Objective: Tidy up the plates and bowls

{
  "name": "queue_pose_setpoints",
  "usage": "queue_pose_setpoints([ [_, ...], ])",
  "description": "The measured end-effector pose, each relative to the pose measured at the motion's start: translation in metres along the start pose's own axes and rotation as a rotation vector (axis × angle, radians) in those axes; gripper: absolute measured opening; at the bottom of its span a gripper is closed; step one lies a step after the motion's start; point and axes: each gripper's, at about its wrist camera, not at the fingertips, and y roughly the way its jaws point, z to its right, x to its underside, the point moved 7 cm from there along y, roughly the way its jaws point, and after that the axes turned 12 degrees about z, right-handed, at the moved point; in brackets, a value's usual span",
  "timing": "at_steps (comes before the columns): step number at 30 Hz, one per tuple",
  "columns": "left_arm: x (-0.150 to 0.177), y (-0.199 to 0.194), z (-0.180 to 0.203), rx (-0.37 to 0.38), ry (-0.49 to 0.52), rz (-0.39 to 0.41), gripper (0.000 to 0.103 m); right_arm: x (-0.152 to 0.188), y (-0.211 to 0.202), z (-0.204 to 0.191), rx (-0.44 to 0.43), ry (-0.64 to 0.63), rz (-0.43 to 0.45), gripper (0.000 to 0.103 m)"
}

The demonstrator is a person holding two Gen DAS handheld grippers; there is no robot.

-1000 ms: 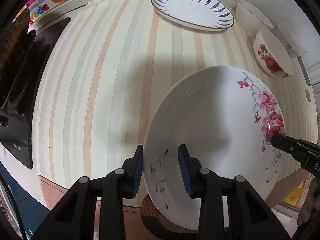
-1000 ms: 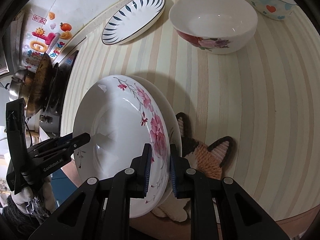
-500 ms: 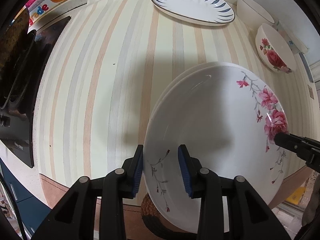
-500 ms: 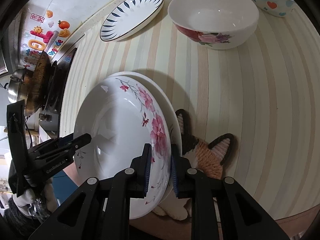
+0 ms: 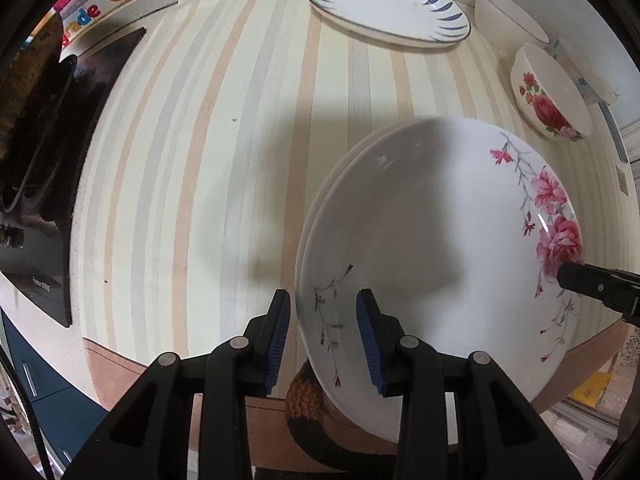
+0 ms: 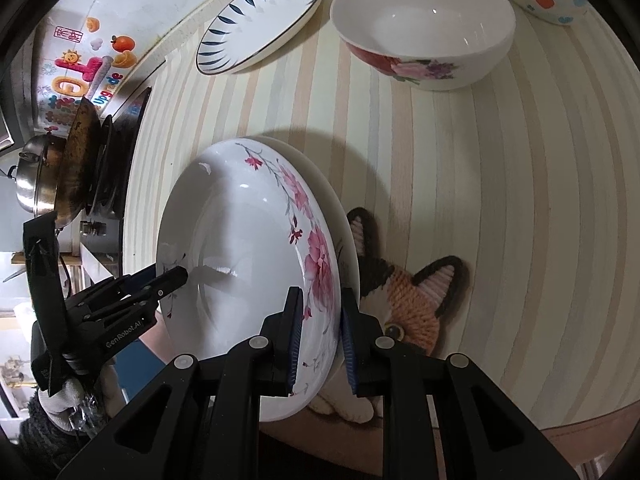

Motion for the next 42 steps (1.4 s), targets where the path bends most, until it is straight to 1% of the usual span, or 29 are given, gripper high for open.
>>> queue_pose_setpoints([
  [3, -0.007, -0.012, -0.003, -0.004, 0.0, 0.018, 0.032, 0.001, -0.004, 0.002, 0.004, -0.001, -0.019, 0.022],
  [5, -0.015, -0.023, -0.003, -0.002, -0.004, 0.04, 0.032, 0.001, -0.007, 0.005, 0.036, -0.015, -0.034, 0.022],
  [8, -0.033, -0.042, -0.005, 0.019, -0.023, 0.083, 0.032, -0.006, -0.018, 0.006, 0.021, -0.008, -0.038, 0.022],
  [10, -0.056, -0.054, -0.004, 0.031, -0.036, 0.122, 0.032, -0.025, -0.033, 0.001, 0.003, 0.004, 0.014, 0.022],
  [11, -0.065, -0.057, -0.004, 0.037, -0.039, 0.134, 0.032, -0.038, -0.042, -0.004, -0.015, 0.006, 0.042, 0.022],
  [13, -0.095, -0.056, -0.006, 0.047, -0.059, 0.162, 0.034, -0.071, -0.058, -0.018, -0.058, 0.01, 0.106, 0.024],
  [14, -0.11, -0.053, -0.009, 0.046, -0.069, 0.171, 0.034, -0.084, -0.062, -0.023, -0.074, 0.009, 0.129, 0.029],
  [15, -0.128, -0.046, -0.012, 0.042, -0.083, 0.177, 0.034, -0.106, -0.065, -0.03, -0.093, 0.002, 0.159, 0.033],
  [16, -0.144, -0.036, -0.015, 0.044, -0.102, 0.174, 0.034, -0.122, -0.064, -0.034, -0.094, -0.003, 0.172, 0.038],
  [18, -0.168, -0.016, -0.024, 0.055, -0.146, 0.157, 0.034, -0.157, -0.051, -0.035, -0.067, 0.003, 0.188, 0.039],
  [20, -0.188, 0.004, -0.031, 0.062, -0.187, 0.143, 0.034, -0.185, -0.031, -0.031, -0.045, 0.013, 0.178, 0.039],
  [21, -0.198, 0.015, -0.036, 0.063, -0.21, 0.127, 0.034, -0.198, -0.016, -0.027, -0.016, 0.012, 0.168, 0.039],
  [23, -0.21, 0.033, -0.042, 0.076, -0.252, 0.105, 0.034, -0.215, 0.004, -0.018, 0.034, 0.013, 0.152, 0.039],
  [24, -0.218, 0.044, -0.044, 0.074, -0.263, 0.092, 0.034, -0.218, 0.011, -0.017, 0.04, 0.011, 0.146, 0.039],
  [27, -0.231, 0.063, -0.044, 0.071, -0.262, 0.074, 0.034, -0.227, 0.036, -0.012, 0.054, 0.02, 0.123, 0.039],
  [30, -0.243, 0.081, -0.039, 0.063, -0.225, 0.063, 0.034, -0.239, 0.052, -0.011, 0.053, 0.037, 0.124, 0.038],
  [31, -0.246, 0.087, -0.037, 0.054, -0.209, 0.059, 0.034, -0.241, 0.055, -0.011, 0.066, 0.035, 0.13, 0.035],
  [33, -0.251, 0.097, -0.032, 0.053, -0.183, 0.053, 0.033, -0.245, 0.062, -0.009, 0.081, 0.043, 0.136, 0.033],
  [34, -0.252, 0.101, -0.031, 0.045, -0.172, 0.052, 0.028, -0.248, 0.065, -0.008, 0.086, 0.048, 0.136, 0.031],
  [35, -0.254, 0.103, -0.028, 0.064, -0.164, 0.06, 0.025, -0.249, 0.067, -0.005, 0.098, 0.049, 0.137, 0.025],
  [36, -0.256, 0.104, -0.025, 0.075, -0.159, 0.07, 0.019, -0.25, 0.07, -0.003, 0.115, 0.047, 0.14, 0.022],
  [38, -0.257, 0.102, -0.023, 0.053, -0.14, 0.079, 0.019, -0.253, 0.073, 0.0, 0.13, 0.048, 0.156, 0.015],
  [42, -0.251, 0.097, -0.019, 0.044, -0.113, 0.102, 0.018, -0.254, 0.07, 0.002, 0.13, 0.028, 0.186, 0.013],
])
